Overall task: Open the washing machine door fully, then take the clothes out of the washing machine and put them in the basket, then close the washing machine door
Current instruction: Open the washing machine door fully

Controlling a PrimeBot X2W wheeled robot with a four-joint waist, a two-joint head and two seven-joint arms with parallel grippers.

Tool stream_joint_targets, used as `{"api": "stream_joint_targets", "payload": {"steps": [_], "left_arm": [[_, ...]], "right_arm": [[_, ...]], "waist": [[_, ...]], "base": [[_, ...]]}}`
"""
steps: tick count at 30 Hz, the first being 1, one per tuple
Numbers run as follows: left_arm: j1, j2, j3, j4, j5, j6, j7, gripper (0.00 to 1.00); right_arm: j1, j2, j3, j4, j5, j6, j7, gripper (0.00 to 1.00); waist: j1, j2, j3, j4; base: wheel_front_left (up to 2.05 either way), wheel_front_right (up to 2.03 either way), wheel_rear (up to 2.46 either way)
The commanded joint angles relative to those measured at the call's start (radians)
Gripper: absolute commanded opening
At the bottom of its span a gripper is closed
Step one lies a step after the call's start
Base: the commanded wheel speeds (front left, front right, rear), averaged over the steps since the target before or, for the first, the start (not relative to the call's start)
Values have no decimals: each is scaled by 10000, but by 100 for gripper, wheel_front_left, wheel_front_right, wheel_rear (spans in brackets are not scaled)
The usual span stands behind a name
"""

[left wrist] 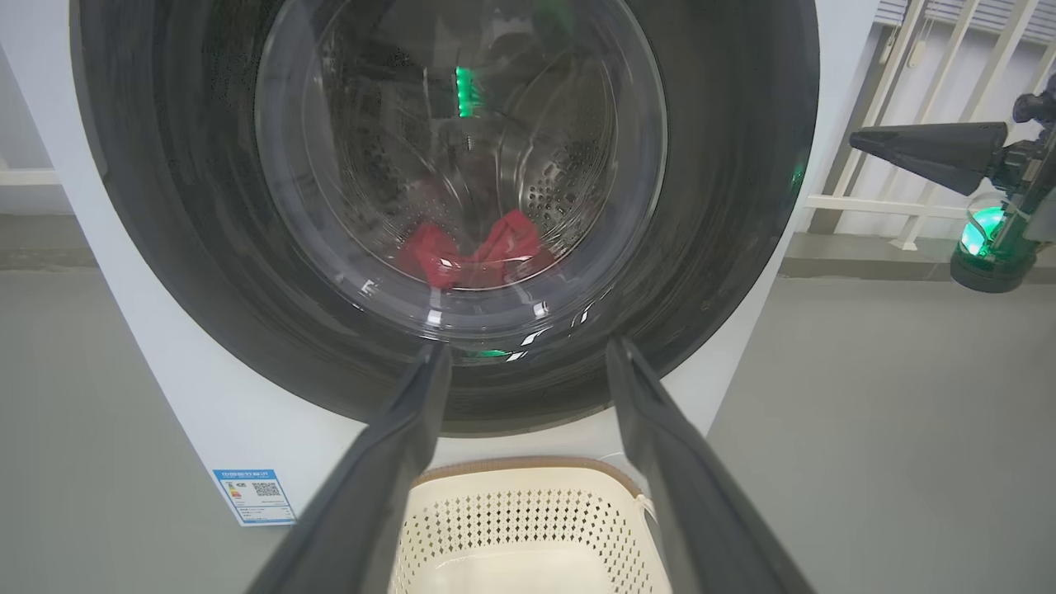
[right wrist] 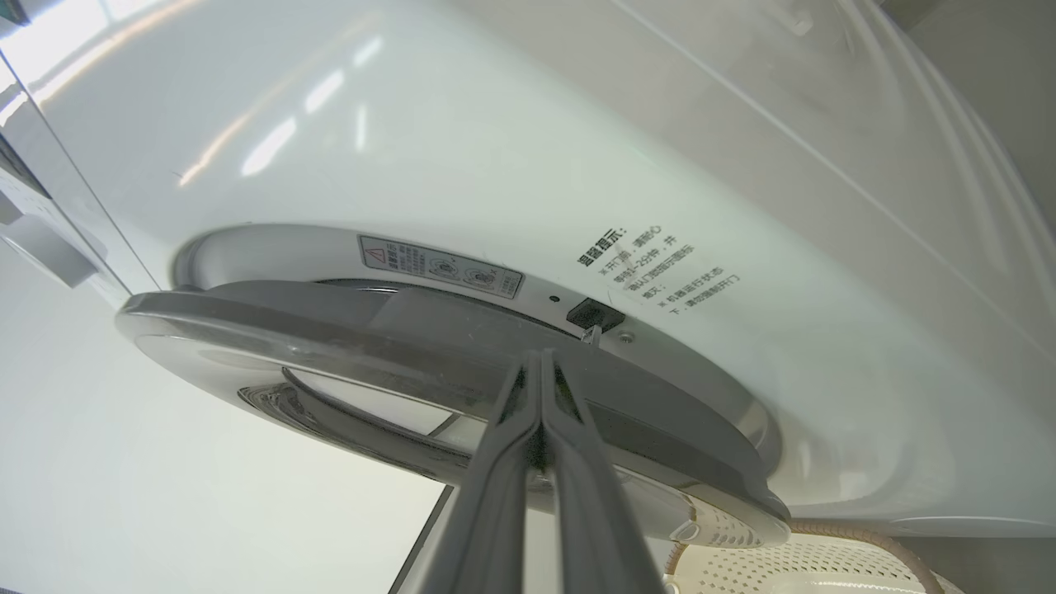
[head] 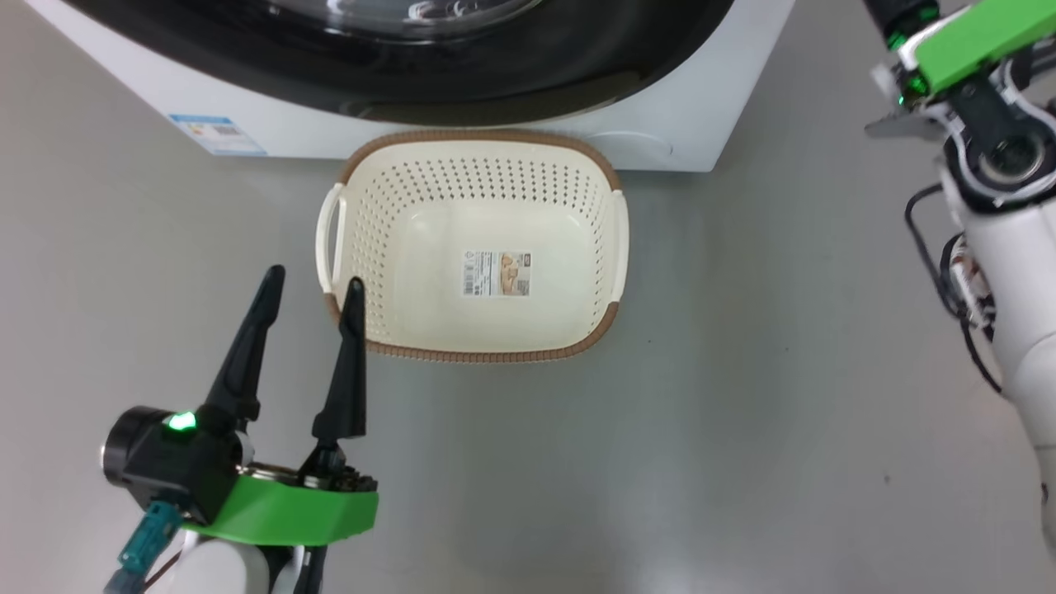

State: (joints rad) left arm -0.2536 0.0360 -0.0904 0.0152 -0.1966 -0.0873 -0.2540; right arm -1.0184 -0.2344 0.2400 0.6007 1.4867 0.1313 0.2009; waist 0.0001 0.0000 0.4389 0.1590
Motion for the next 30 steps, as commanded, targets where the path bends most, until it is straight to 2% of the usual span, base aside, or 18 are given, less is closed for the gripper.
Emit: {"api": "stream_joint_targets", "payload": {"steps": [1,9,21,30], "left_arm": [[-222,143,231,-208,-1,17,-78,100],[-416,143,23,-182,68,-10,-78,100],[-796,143,-331,-96,-122,2,-78,100],[-985,143,-297,-3,-77,-34,-78,100]], "right_arm": [[-332,51,1,-127,231,-6,216,0],[-1396,172,-175,528,1158,-6,1615,0],[-2386,175,-6,1124,986,-6,2165,0],[-2679,295,76,1305,1314,-6,3247,0]], "waist": [[-1,0,298,235],[-1,0,719,350],[-1,0,1121,540],[-1,0,1227,603]], "base": [[0,0,0],[0,0,0],[0,0,0],[0,0,0]]}}
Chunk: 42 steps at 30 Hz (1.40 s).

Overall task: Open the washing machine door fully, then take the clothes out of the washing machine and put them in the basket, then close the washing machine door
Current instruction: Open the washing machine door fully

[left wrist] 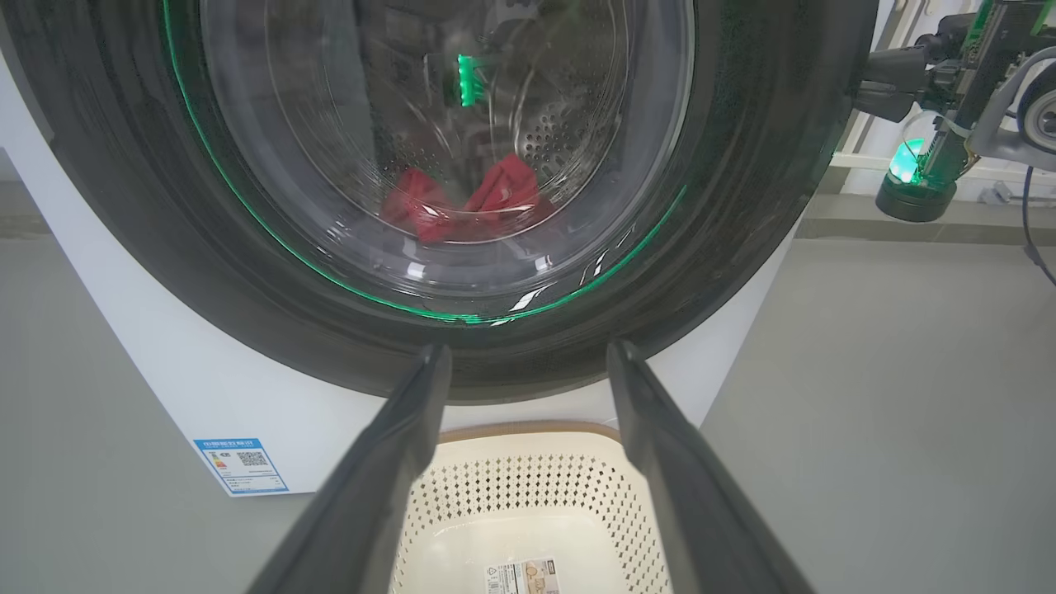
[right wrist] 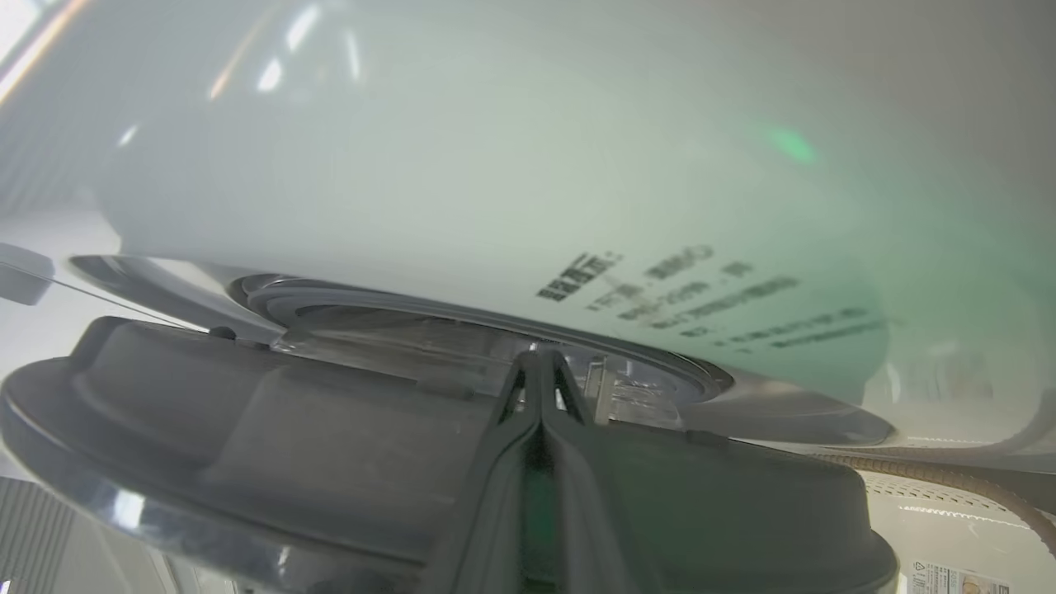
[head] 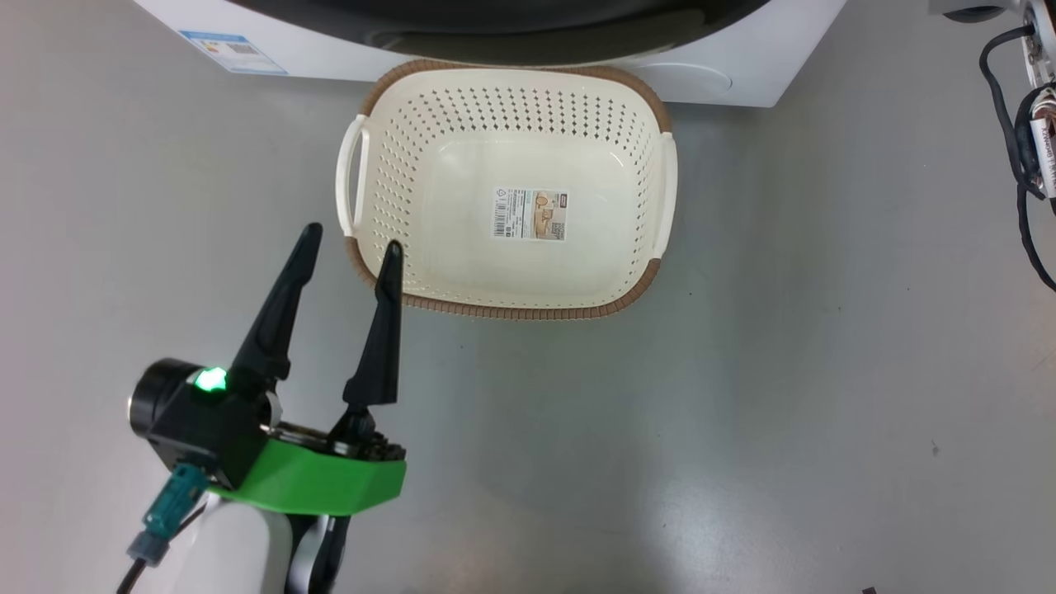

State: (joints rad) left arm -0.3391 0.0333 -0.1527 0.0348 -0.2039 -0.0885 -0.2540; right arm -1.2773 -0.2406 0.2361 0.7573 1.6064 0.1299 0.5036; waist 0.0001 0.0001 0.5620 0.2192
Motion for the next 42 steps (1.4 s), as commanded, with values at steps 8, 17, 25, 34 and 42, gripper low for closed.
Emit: {"api": "stream_joint_targets", "payload": {"steps": [8,17,25,34,42], "left_arm": [[-104,170,511,-149,63,38,-78,100],[35,170,584,-104,101,162,-78,100],[192,170,683,-61,163,206,-78,100],[335,170,827,-13,205,204,-78,100],[301,170,914,-51,199,241,-78,100]], "right_arm": [[311,426,384,-726,320,8,1511,0],[867,473,761,-850,214,8,2359,0],[1254,615,933,-712,198,8,2736,0],[1528,838,884,-330,114,8,2538,2],[1616,923,615,-290,-662,8,413,100]], "waist": [[0,-1,-236,-122],[0,-1,-696,-323],[0,-1,-1068,-484],[0,-1,-1362,-626],[0,-1,-1318,-761]], "base": [[0,0,0],[0,0,0],[0,0,0],[0,0,0],[0,0,0]]}}
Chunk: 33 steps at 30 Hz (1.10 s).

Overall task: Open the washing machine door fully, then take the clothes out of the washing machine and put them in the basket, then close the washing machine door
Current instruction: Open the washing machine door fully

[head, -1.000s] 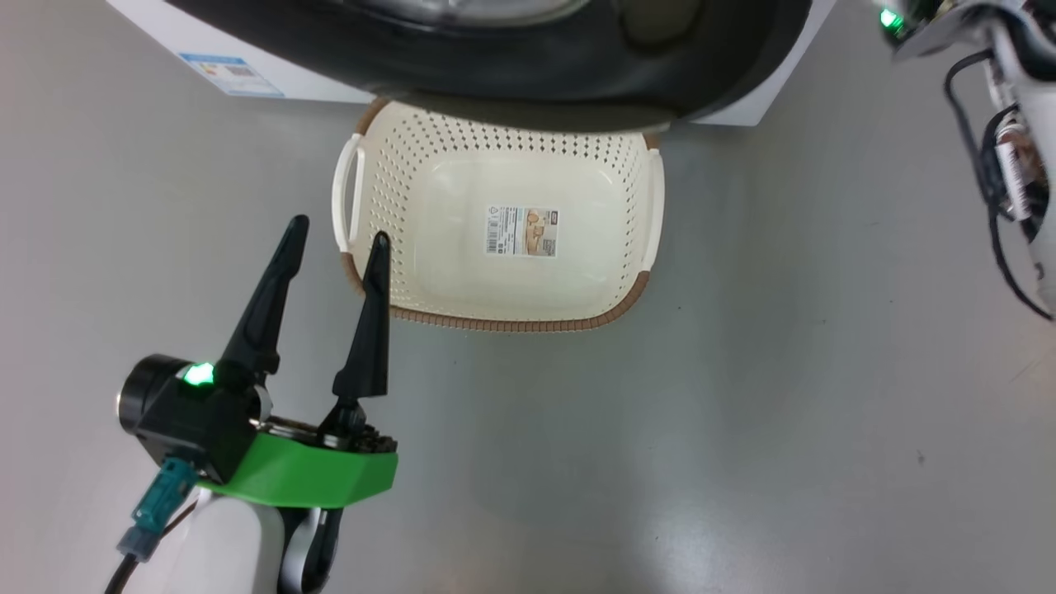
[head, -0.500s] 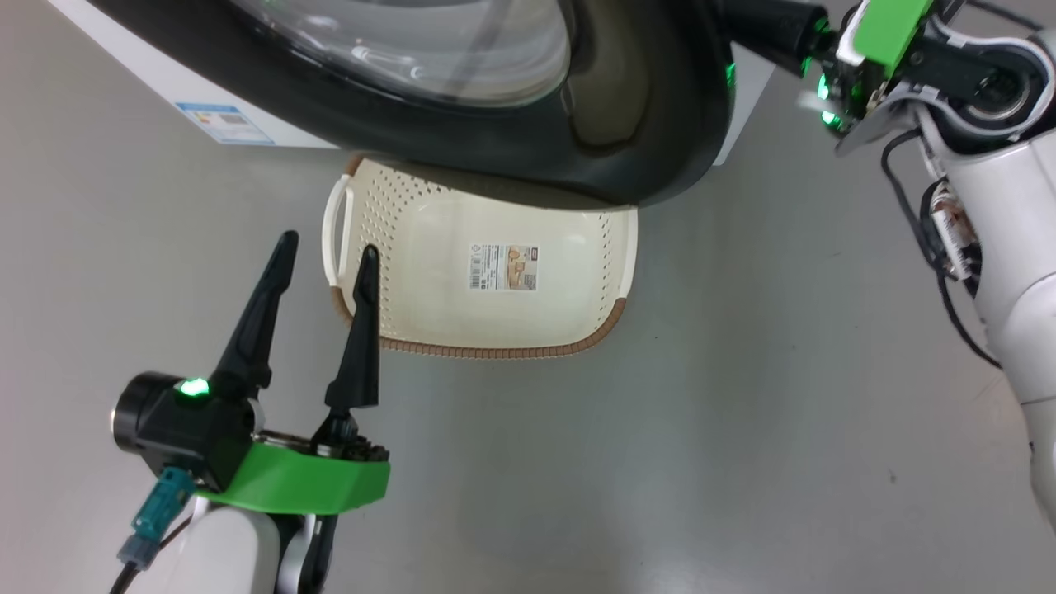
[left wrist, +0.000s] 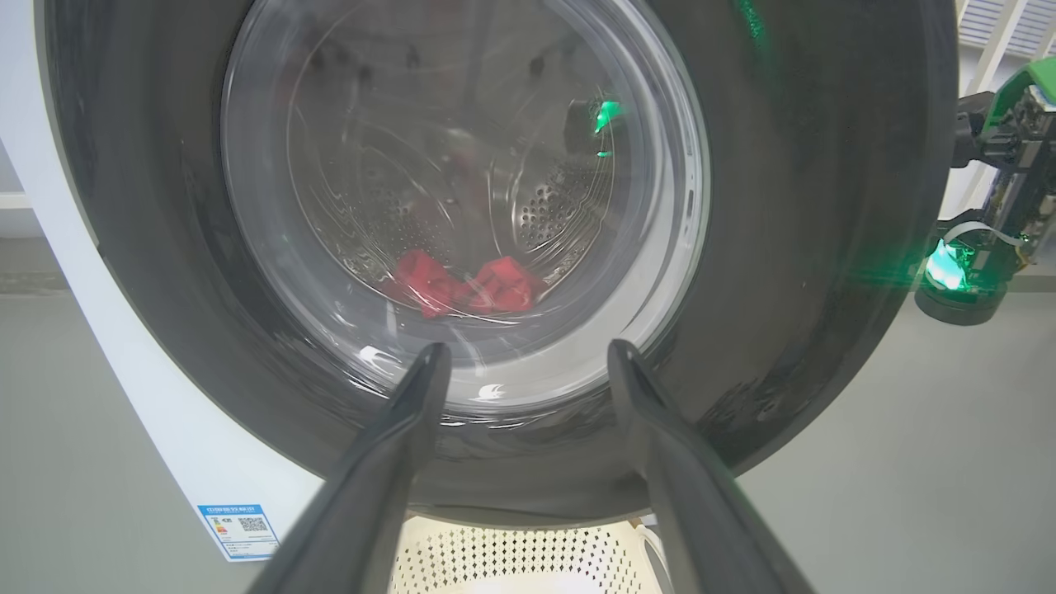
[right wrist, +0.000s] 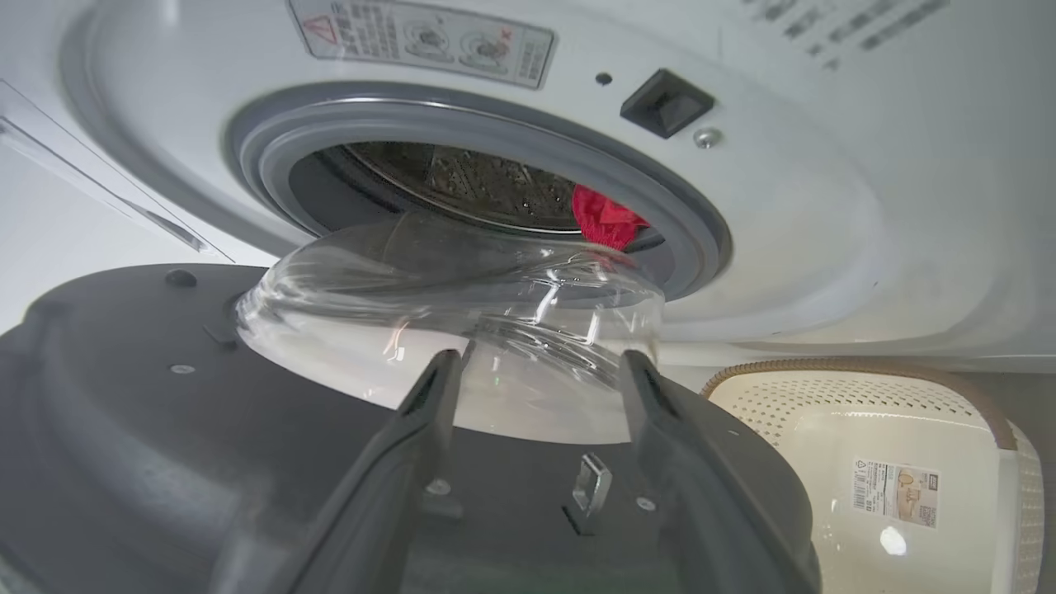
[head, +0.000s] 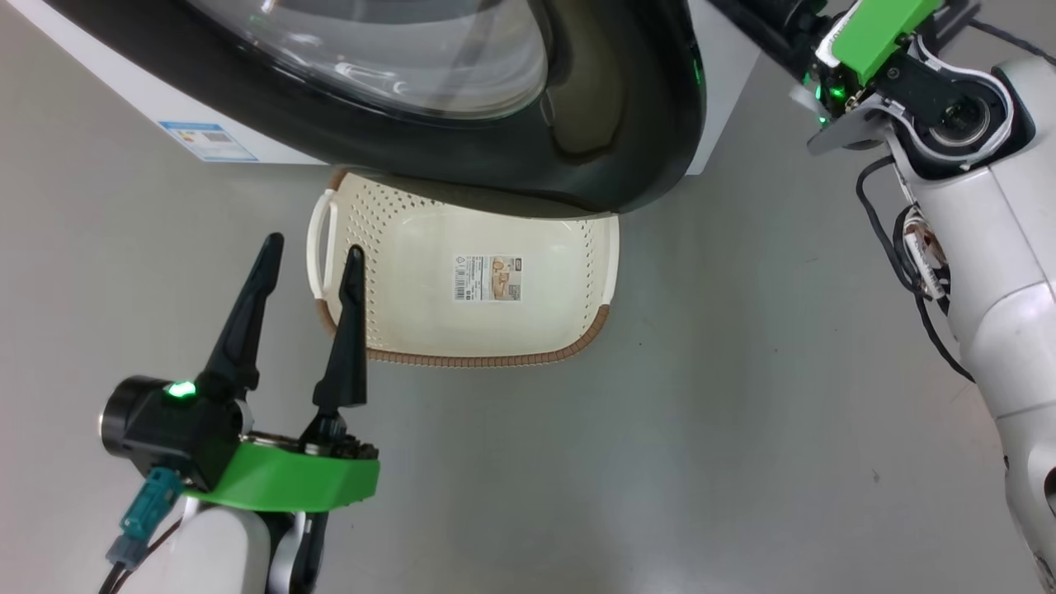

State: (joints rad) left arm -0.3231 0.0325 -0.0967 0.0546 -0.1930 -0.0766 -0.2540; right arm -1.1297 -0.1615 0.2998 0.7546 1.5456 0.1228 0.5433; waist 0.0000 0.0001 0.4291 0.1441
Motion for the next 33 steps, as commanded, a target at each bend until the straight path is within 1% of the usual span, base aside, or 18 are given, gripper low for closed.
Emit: {"api": "stream_joint_targets", "payload": {"steps": [1,5,8,9,10,14,16,18,20,22,24,26,30,33], "left_arm": [[135,177,366,-247,96,124,-78,100],[110,177,398,-247,28,112,-78,100],[96,177,431,-308,-35,135,-78,100],[99,177,456,-343,-39,157,-78,100],[105,177,462,-354,-32,159,-78,100],[141,177,502,-375,11,179,-78,100],[169,177,537,-396,29,203,-78,100],[213,177,577,-420,57,224,-78,100],[234,177,593,-428,70,231,-78,100],[268,177,616,-438,90,240,-78,100],[283,177,629,-452,95,247,-78,100],[280,177,638,-469,103,253,-78,100],[318,177,671,-495,132,264,-78,100],[362,177,684,-510,135,278,-78,100]], "right_arm": [[201,116,-64,-334,-162,79,-321,100],[597,-60,-67,-1083,-685,79,-1624,100],[1060,-305,3,-1905,-1150,79,-2791,100],[1398,-531,196,-2372,-1627,79,-3700,100],[1553,-687,388,-2565,-1967,79,-4176,100],[2147,-1270,1268,-2894,-3175,79,-6129,100],[2392,-1462,1607,-2880,-3527,79,-7080,100],[2574,-1672,1914,-2759,-4028,79,-7733,100],[2665,-1716,1983,-2710,-4238,79,-7893,100],[2820,-1889,2133,-2706,-4982,79,-8025,100],[3017,-1916,1481,-3004,-6041,79,-8042,100],[3457,-1774,772,-3442,-7282,79,-8045,100],[4540,-1201,-579,-4399,-9480,79,-8048,100],[5353,-624,-1405,-5141,-10777,79,-8049,100]], "waist": [[0,-1,17,-32],[0,-1,27,-121],[0,-1,1,-186],[0,-1,-12,-250],[0,-1,-22,-281],[0,-1,-85,-392],[0,-1,-123,-444],[0,-1,-160,-501],[0,-1,-178,-524],[0,-1,-210,-556],[0,-1,-215,-579],[0,-1,-231,-586],[0,-1,-303,-631],[0,-1,-352,-670]], "base": [[0,0,0],[0,0,0],[0,0,0],[0,0,0],[0,0,0],[0,0,0],[0,0,0],[0,0,0],[0,0,0],[0,0,0],[0,0,0],[0,0,0],[0,0,0],[0,0,0]]}}
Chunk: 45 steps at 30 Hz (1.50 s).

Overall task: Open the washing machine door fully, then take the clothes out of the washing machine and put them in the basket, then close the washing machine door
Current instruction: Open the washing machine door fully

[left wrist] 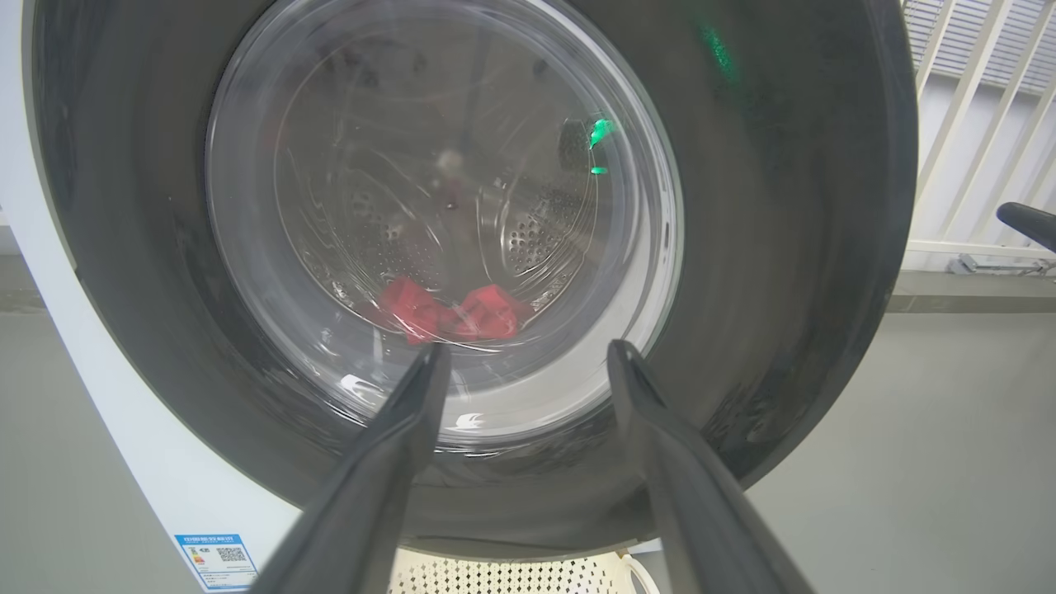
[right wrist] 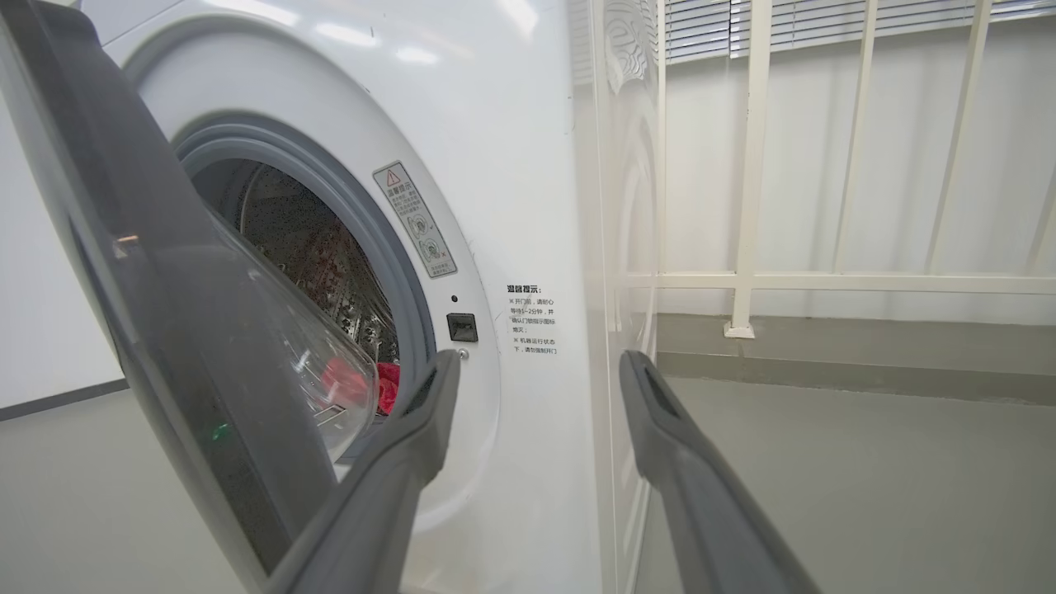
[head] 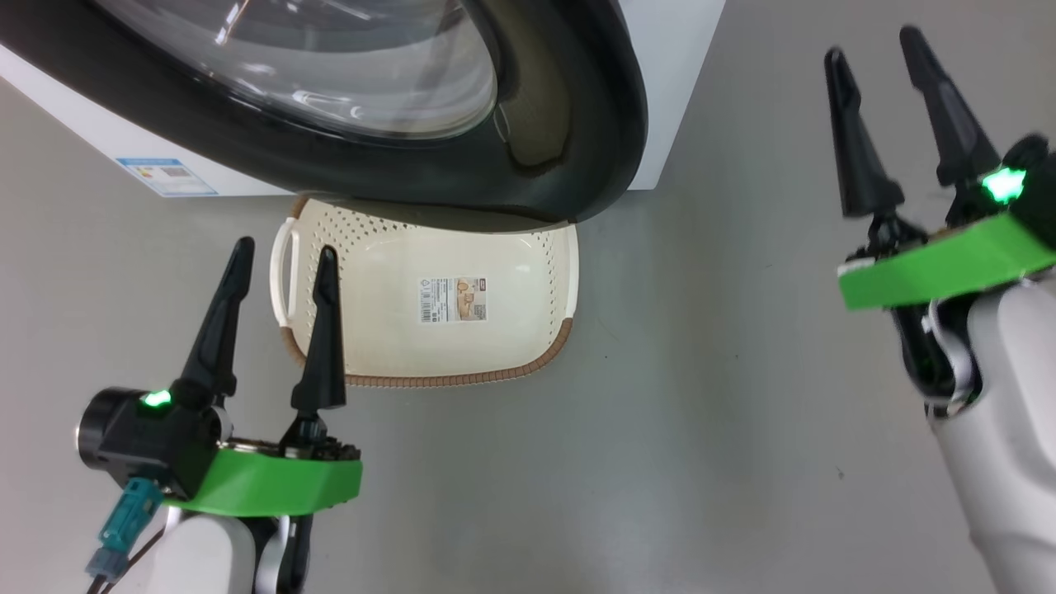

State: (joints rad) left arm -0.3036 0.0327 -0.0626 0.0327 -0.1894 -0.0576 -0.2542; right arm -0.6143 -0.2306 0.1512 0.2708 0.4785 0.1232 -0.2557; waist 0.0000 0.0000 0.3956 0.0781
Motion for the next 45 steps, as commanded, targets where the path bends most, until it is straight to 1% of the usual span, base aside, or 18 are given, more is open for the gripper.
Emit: {"api": "stream_joint_targets", "payload": {"steps": [1,3,6,14,27,41,42,43,44,45], "left_arm": [[175,175,330,-287,89,92,-76,100],[186,175,302,-279,73,97,-76,100],[186,175,282,-288,58,118,-76,100],[203,175,291,-313,60,130,-76,100],[244,175,351,-331,115,164,-76,100],[275,175,389,-315,94,195,-76,100],[276,175,390,-320,94,198,-76,100],[276,175,389,-322,96,201,-76,100],[275,175,388,-320,98,203,-76,100],[273,175,386,-318,99,205,-76,100]], "right_arm": [[461,224,-103,-494,-445,75,-59,100],[935,518,-426,-828,-963,75,-59,100],[1544,892,-734,-1239,-1424,75,-59,100],[2439,1295,-934,-1635,-1736,75,-60,100],[2667,1376,-843,-1585,-1777,75,-60,100],[2657,1253,-647,-1506,-1804,75,-60,100],[2646,1248,-638,-1501,-1803,75,-60,99],[2634,1240,-630,-1491,-1802,75,-60,65],[2617,1231,-621,-1472,-1802,75,-60,42],[2598,1213,-594,-1435,-1803,75,-60,22]], "waist": [[0,0,-35,-11],[0,0,-71,-7],[0,0,-101,3],[0,0,-138,-42],[0,0,-126,-142],[0,0,-147,-48],[0,0,-141,-36],[0,0,-133,-21],[0,0,-127,-6],[0,0,-121,10]], "base": [[0,0,0],[0,0,0],[0,0,0],[0,0,0],[0,0,0],[0,0,0],[0,0,0],[0,0,0],[0,0,0],[0,0,0]]}}
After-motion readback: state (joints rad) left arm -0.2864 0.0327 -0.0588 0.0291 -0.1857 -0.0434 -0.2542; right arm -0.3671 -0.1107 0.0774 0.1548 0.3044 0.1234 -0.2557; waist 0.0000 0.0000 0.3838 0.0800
